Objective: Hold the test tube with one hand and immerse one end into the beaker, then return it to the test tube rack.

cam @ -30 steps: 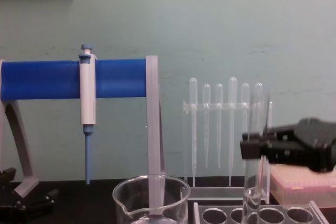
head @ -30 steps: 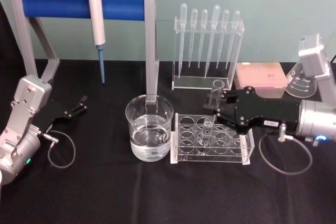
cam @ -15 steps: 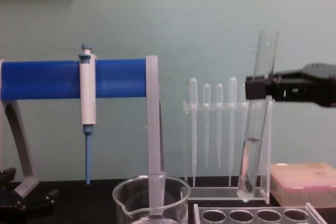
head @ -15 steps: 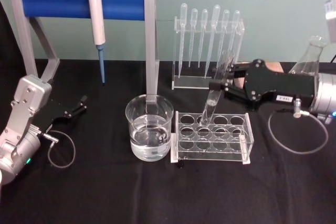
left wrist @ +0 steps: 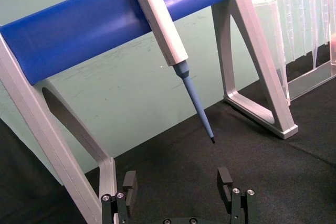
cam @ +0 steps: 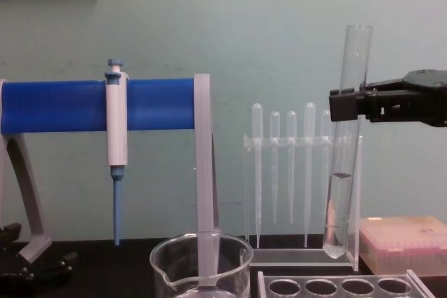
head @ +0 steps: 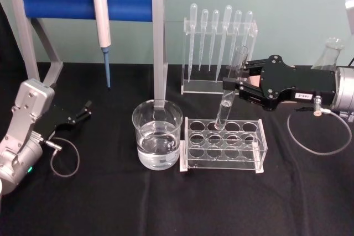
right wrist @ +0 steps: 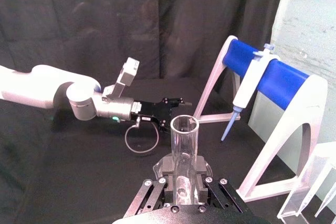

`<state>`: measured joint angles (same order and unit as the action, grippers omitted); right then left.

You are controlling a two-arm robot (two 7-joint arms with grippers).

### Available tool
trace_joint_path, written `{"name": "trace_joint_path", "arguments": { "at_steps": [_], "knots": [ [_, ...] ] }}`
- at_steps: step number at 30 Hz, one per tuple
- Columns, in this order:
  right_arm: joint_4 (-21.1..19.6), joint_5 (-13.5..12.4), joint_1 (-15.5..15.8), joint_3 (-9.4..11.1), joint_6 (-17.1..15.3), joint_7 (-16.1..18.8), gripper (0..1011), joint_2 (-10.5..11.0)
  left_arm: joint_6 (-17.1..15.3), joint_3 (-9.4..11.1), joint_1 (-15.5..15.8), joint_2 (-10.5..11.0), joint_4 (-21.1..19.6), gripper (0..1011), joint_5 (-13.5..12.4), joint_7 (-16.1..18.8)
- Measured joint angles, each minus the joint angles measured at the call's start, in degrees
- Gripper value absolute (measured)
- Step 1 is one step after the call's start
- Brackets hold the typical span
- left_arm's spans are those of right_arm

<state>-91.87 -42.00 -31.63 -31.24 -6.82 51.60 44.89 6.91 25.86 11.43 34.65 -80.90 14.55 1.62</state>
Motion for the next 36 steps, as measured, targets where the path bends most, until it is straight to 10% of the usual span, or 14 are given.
{"name": "trace_joint_path", "arguments": {
  "at_steps": [36],
  "knots": [
    [0.1,0.5,-1.2,-1.6,0.7,-0.2,241,0.8,0.0,0.0,0.0,0.0,0.0,1000,0.0,0.0]
  ]
}}
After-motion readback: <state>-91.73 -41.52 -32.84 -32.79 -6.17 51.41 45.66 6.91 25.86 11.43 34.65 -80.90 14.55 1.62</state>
